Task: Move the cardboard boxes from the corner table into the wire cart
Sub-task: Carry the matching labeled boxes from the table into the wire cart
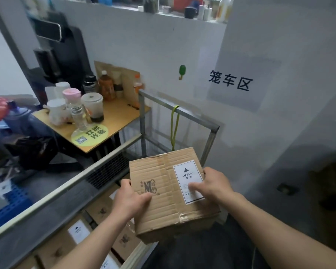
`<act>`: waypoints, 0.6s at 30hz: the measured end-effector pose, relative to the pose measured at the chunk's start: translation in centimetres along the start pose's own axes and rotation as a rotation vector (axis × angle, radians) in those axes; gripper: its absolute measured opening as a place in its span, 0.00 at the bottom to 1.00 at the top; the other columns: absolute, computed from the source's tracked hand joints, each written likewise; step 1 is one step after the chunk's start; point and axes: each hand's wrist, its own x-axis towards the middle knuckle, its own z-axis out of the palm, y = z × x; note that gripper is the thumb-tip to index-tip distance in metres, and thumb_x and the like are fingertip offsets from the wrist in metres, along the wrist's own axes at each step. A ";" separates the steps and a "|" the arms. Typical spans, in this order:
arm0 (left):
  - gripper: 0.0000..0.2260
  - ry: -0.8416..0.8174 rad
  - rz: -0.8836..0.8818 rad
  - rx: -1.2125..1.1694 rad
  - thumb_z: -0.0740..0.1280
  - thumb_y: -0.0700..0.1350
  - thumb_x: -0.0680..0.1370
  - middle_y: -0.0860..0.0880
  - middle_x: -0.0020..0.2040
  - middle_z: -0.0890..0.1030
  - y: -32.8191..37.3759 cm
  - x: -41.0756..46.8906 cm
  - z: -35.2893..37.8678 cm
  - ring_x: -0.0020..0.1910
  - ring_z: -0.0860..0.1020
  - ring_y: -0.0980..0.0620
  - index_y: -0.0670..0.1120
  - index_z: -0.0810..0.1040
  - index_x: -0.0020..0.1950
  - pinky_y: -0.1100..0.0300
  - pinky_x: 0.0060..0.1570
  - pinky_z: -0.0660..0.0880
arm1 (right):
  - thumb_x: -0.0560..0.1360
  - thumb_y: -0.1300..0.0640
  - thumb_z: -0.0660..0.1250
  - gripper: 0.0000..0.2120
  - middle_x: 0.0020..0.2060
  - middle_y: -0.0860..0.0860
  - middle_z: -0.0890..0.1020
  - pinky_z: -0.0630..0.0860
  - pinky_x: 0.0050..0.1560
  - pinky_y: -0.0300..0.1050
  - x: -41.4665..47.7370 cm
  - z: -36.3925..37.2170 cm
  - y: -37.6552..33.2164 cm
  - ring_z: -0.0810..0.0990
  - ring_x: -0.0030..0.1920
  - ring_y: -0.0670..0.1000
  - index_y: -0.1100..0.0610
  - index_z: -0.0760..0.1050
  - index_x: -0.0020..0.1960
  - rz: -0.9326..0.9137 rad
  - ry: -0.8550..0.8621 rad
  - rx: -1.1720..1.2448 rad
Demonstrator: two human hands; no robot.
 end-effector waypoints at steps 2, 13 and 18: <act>0.25 -0.005 -0.015 -0.026 0.79 0.50 0.69 0.54 0.49 0.78 0.1 2.4 0.1 0.45 0.76 0.57 0.49 0.68 0.56 0.58 0.39 0.72 | 0.62 0.35 0.71 0.22 0.44 0.44 0.80 0.74 0.41 0.47 2.7 0.1 -1.0 0.79 0.45 0.49 0.47 0.74 0.50 -0.003 -0.018 -0.038; 0.24 0.017 -0.177 -0.063 0.79 0.48 0.69 0.54 0.49 0.78 -1.8 11.6 1.1 0.45 0.77 0.58 0.50 0.67 0.54 0.59 0.37 0.73 | 0.62 0.40 0.75 0.21 0.44 0.43 0.79 0.71 0.37 0.46 14.8 4.1 -5.2 0.78 0.44 0.49 0.46 0.72 0.50 -0.042 -0.143 -0.047; 0.24 0.072 -0.291 -0.082 0.78 0.43 0.71 0.51 0.51 0.78 -3.2 15.3 3.2 0.49 0.78 0.51 0.48 0.67 0.58 0.55 0.45 0.76 | 0.61 0.39 0.74 0.21 0.43 0.43 0.79 0.72 0.40 0.47 21.1 7.0 -6.3 0.78 0.44 0.49 0.47 0.73 0.48 -0.121 -0.201 -0.093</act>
